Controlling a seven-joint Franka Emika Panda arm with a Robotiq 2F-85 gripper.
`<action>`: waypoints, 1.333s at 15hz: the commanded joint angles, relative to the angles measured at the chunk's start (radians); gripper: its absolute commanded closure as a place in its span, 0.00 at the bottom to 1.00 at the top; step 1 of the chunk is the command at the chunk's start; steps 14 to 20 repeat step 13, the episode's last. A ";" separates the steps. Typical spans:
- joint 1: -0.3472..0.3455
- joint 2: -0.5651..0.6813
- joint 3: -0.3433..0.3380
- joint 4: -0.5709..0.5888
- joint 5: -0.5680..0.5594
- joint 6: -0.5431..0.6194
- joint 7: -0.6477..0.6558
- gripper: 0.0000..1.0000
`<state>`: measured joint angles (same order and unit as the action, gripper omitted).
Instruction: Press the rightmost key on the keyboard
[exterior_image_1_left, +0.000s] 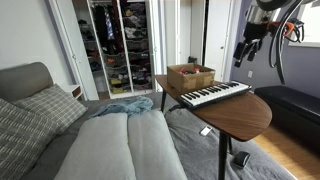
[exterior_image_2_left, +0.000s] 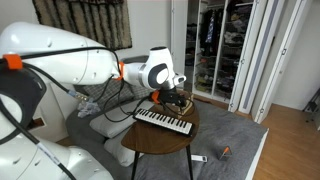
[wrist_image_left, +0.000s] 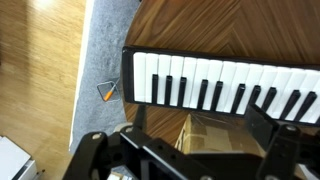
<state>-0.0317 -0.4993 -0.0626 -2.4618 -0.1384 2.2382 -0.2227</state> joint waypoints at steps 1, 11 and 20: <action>0.046 -0.093 0.015 -0.035 0.069 -0.070 0.034 0.00; 0.108 -0.131 0.034 -0.028 0.135 -0.136 0.033 0.00; 0.110 -0.133 0.036 -0.029 0.135 -0.136 0.033 0.00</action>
